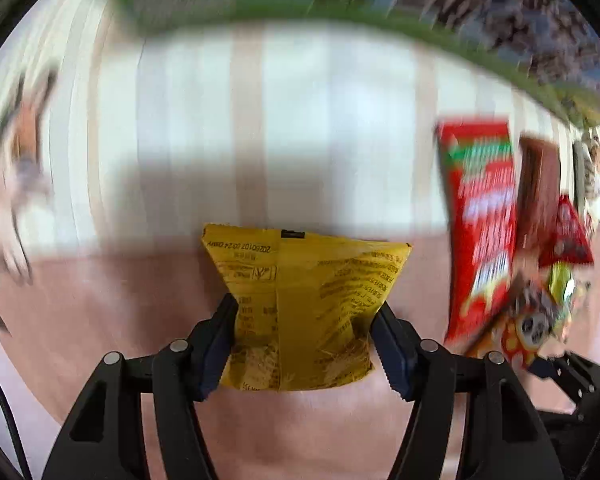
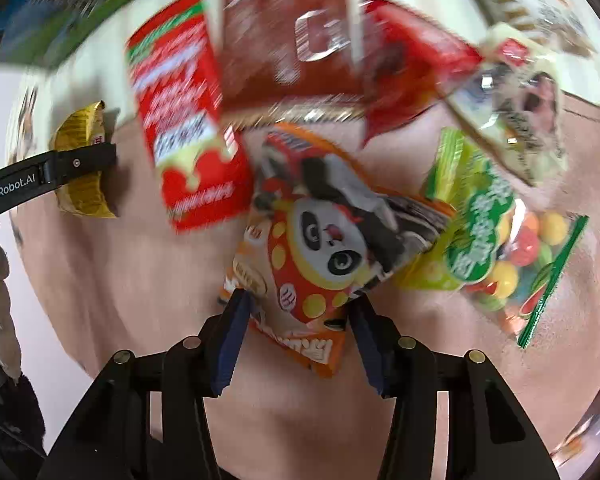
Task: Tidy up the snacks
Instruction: 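Grasp the small yellow packet with left tool while right tool grasps orange panda bag, then carry the yellow packet and panda bag into the box and open both tools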
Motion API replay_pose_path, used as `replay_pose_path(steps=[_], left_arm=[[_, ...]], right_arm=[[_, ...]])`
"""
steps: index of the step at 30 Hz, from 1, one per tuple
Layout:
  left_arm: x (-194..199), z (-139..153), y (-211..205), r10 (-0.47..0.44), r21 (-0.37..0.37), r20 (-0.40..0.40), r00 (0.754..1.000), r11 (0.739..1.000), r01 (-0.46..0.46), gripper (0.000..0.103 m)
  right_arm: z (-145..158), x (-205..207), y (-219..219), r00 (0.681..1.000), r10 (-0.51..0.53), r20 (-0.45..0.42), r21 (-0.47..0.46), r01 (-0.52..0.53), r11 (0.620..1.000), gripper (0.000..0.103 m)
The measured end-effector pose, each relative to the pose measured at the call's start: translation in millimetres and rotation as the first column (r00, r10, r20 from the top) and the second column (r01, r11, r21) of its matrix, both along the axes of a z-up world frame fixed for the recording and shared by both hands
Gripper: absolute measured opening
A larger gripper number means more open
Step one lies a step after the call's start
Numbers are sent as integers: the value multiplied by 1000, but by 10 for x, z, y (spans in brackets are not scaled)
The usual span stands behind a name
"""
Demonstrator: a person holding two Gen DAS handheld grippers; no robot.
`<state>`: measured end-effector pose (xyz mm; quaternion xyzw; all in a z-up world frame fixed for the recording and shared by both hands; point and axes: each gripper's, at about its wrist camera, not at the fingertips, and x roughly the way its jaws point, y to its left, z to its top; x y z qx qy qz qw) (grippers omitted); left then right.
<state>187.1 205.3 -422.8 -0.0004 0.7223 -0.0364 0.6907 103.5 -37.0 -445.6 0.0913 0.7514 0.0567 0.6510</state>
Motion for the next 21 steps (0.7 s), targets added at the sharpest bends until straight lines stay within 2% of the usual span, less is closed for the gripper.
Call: replay_pose_path(steps=[3,5,8,10,12,13,14,16,18,20,21], left_arm=[[-366,-146,162,55,-19,-64,996,998,-56,62],[-553,-232,254,93,-40,-100,991,994,-97,62],[-607,-283,315,130,-58,-108,986,989,-137,62],[-579,-303,334,130,-55,-110,985,989,-136,62],[-575,-316,322,117,-47,-105,988,991,-123,62],[-528,-299,309,108,-41,-102,989,993,-113,62],[-516,-302,293,100,-35,-100,990,994,-104,62],[-476,-291,213,86,-25,-95,992,996,-89,62],[-430,-272,39,85,-22,-92,992,996,-87,62],[-444,-277,-38,86,-24,-87,992,996,-88,63],[-447,-273,-46,86,-27,-85,993,996,-89,64]], right_arm=[[-6,-108,92,997,67,-29,-2,-67,998,54],[29,-145,84,999,43,-31,-6,-43,999,56],[25,-117,-64,991,-125,-45,44,127,991,77],[-47,-84,-148,969,-240,-49,71,243,967,79],[-144,-48,-195,939,-340,-59,50,342,938,82],[-187,-32,-182,933,-355,-59,26,357,934,82],[-211,-22,-152,935,-351,-58,9,352,936,81],[-246,-16,-35,958,-281,-58,-45,279,959,77],[-228,-59,138,990,-128,-55,-103,122,987,68],[-197,-148,261,998,24,-58,-118,-31,993,64],[-188,-183,286,995,69,-66,-120,-76,990,63]])
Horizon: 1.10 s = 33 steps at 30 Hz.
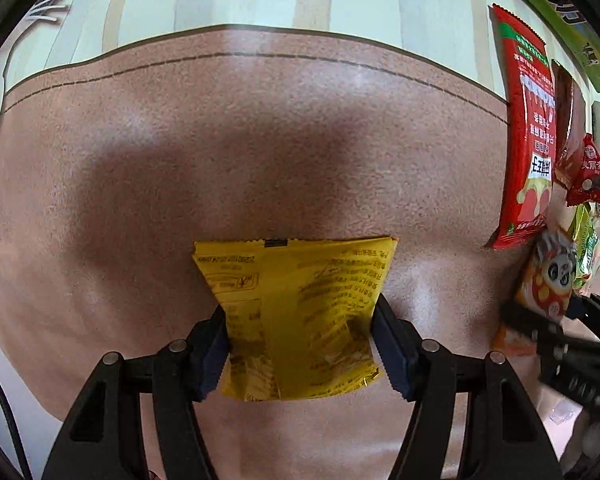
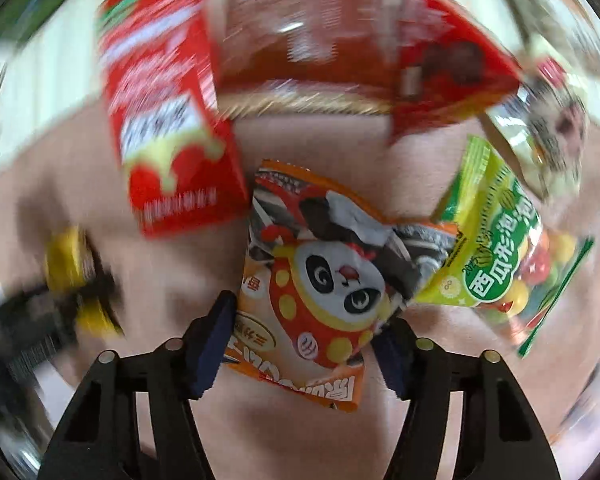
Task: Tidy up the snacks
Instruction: 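Carry the yellow packet and panda bag into the box and open both tools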
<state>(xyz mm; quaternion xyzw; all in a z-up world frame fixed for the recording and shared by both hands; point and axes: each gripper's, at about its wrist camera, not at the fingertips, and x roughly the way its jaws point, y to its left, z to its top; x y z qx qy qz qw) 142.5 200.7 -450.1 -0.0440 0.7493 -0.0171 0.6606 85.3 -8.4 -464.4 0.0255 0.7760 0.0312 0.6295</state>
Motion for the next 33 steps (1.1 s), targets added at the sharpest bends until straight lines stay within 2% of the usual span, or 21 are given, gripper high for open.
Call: replay_pose_path(steps=[4,8,10,12,14,16,17,20,22,28,33], left_arm=[[-35,77,71,7,-10,-8,1000,1000,-7,67],[-53,-57,149,4,-9,-21,1000,1000,-4,68],[-38,-244,81,4,-9,-29,1000,1000,-4,68],[4,-277,78,2,-8,-33,999,1000,-2,68],[56,-296,83,8,-9,-33,999,1000,-8,68],[48,-269,109,13,-8,-23,1000,1000,-13,68],[42,-268,108,13,-6,-16,1000,1000,-13,68],[11,-236,96,10,12,13,1000,1000,-10,61],[1,-227,93,7,12,19,1000,1000,-7,61],[-12,-218,96,-1,14,31,1000,1000,1,57],[-19,-82,39,-13,-11,38,999,1000,13,53]], right_arm=[[31,-134,12,994,101,-34,19,-101,995,64],[28,-177,-136,999,18,-34,47,-16,999,66],[-6,-178,-206,999,-29,-27,56,31,998,69],[-24,-198,-256,998,-63,-14,54,63,997,70],[4,19,-350,997,-79,-2,44,79,996,71],[79,-5,-393,995,-97,13,39,97,995,72],[44,-42,-283,995,-102,19,35,101,994,72],[60,-161,-322,993,-108,39,17,107,994,68],[-51,25,-305,994,-100,47,-2,100,995,64],[-75,-9,-347,994,-91,55,-7,92,996,62],[168,56,-274,993,-99,63,18,98,995,58]])
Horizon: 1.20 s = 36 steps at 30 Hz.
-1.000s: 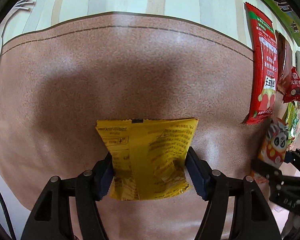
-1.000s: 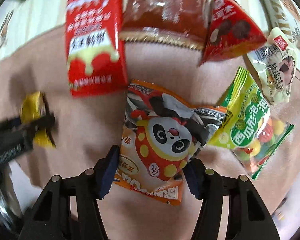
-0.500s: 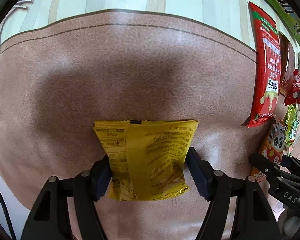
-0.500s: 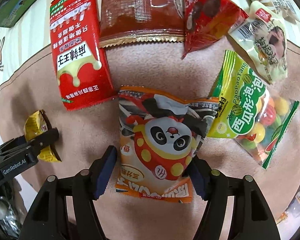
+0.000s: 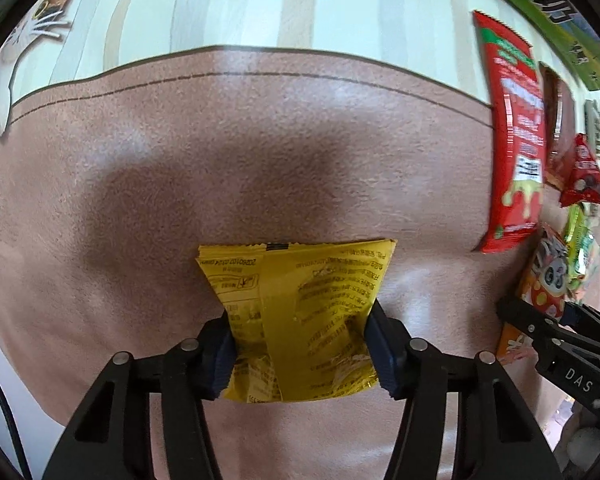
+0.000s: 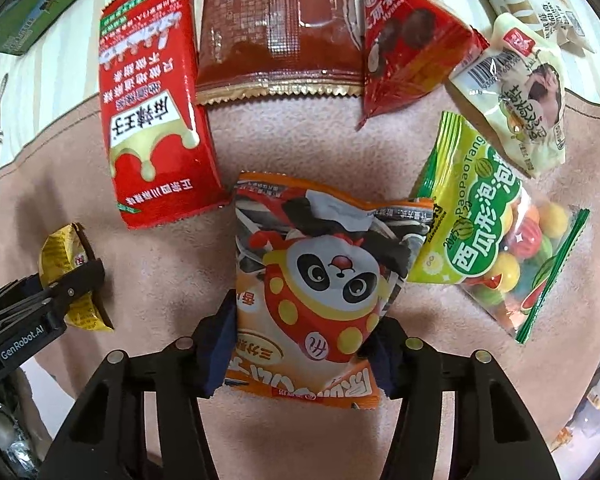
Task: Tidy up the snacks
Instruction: 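Carry the yellow packet and panda bag into the box and open both tools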
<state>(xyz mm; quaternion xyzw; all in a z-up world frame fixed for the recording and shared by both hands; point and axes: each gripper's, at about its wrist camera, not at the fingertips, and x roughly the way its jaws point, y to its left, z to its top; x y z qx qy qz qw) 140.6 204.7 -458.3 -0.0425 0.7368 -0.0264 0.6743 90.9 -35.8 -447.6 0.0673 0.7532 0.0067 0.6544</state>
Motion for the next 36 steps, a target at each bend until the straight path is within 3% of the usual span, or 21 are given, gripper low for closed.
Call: replay_pose_path(steps=[5,9,18,21,24,26,30,36], left_arm=[[-16,343,-93,-48,-34,47,998,998,50,52],[17,777,-192,-89,-53,132,987,994,97,52],[479,2064,-341,-125,-116,367,922,977,179,52],[760,2371,-263,-111,-147,416,903,971,187,52],[1113,2613,-208,-107,-115,468,877,977,181,53],[1350,2640,-256,-104,-82,482,870,983,164,53],[1779,2541,-196,-115,-41,442,890,988,149,53],[2187,2090,-154,-155,20,324,933,987,157,53]], right_arm=[[226,-12,-21,999,-30,28,98,27,995,53],[618,-35,-4,995,-26,97,171,9,985,53],[1821,326,4,953,23,303,245,-101,964,53],[2244,616,-10,926,21,377,261,-128,957,53],[2486,917,3,897,24,442,252,-150,956,53],[2579,1152,39,880,26,474,236,-156,959,53],[2615,1671,116,862,24,506,222,-157,962,53],[2325,2243,279,893,43,448,217,-155,964,53]])
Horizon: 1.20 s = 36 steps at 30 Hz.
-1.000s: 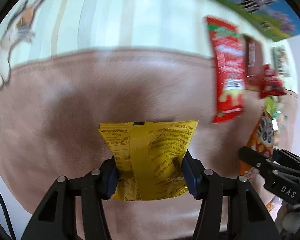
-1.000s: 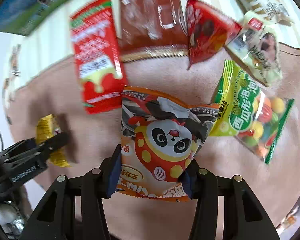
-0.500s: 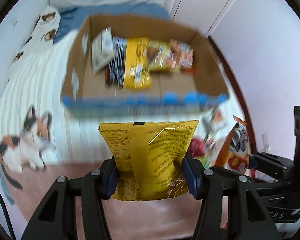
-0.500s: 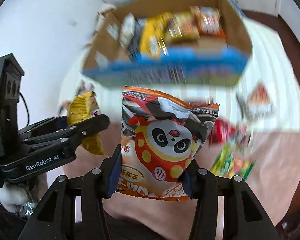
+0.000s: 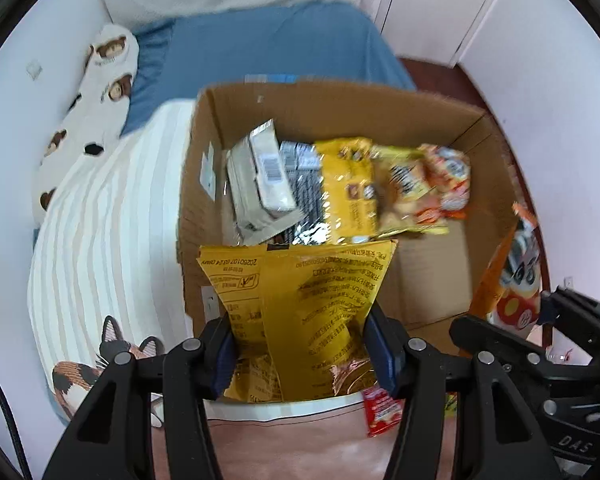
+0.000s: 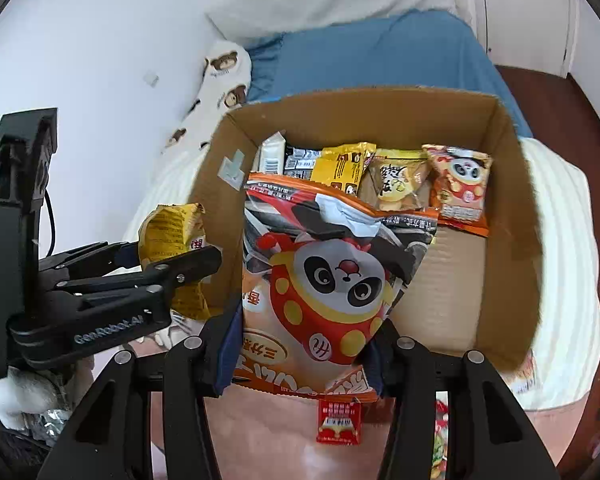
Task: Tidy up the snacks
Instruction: 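Carry the yellow packet and panda bag into the box and open both tools, then move both tools back over the remaining snacks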
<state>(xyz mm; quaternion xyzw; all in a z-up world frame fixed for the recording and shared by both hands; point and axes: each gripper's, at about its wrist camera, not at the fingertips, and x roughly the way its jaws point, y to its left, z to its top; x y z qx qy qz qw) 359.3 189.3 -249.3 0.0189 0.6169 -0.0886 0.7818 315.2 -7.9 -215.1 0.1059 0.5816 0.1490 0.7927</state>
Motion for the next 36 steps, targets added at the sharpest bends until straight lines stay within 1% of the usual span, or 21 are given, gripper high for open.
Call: replay_pose_path(steps=[3,7,10,11,12,13,14,15,16,17,22,25,27,30,33,36], left_arm=[[86,-172,-2,-2,21,-35,999,1000,3,53],[109,-368,-22,-1,28,-82,997,1000,3,54],[135,-457,8,23,7,-114,993,1000,-23,54],[140,-477,33,35,2,-119,992,999,-35,56],[146,-495,58,48,-3,-124,991,999,-49,64],[152,-506,83,57,-6,-125,991,998,-58,69],[156,-506,102,63,-7,-120,991,998,-64,79],[156,-500,117,68,-8,-112,991,998,-70,83],[158,-491,120,69,-16,-108,992,997,-71,83],[158,-474,109,70,-18,-107,992,997,-72,84],[115,-344,59,69,-17,-82,994,997,-71,84],[75,-258,43,71,-19,-60,996,997,-72,84],[37,-195,42,75,-22,-43,996,997,-76,84],[-94,-29,41,97,-34,17,995,995,-96,84],[-287,111,19,115,-52,64,991,992,-112,84],[-537,188,-56,114,-59,92,989,992,-109,84]], right_arm=[[-168,164,65,999,9,-43,-20,-10,1000,53],[-432,296,84,995,24,-100,-36,-28,999,53],[-588,343,119,986,39,-165,-41,-46,998,58],[-639,356,122,981,39,-190,-50,-50,998,66],[-682,370,124,978,41,-206,-60,-54,997,71],[-703,381,120,978,40,-207,-64,-55,996,74],[-724,393,105,977,35,-212,-72,-52,996,80],[-735,404,91,975,29,-218,-74,-46,996,88],[-744,412,75,975,23,-222,-76,-41,996,91],[-750,420,55,975,19,-223,-81,-38,996,93],[-736,402,-34,975,3,-221,-86,-23,996,93],[-700,347,-86,979,-8,-204,-94,-12,996,93],[-619,253,-137,983,-23,-181,-102,4,995,93],[-480,112,-225,990,-56,-129,-112,42,993,93],[-328,-37,-369,993,-93,-75,-117,84,990,93],[-236,-207,-492,991,-127,-42,-104,122,987,93]])
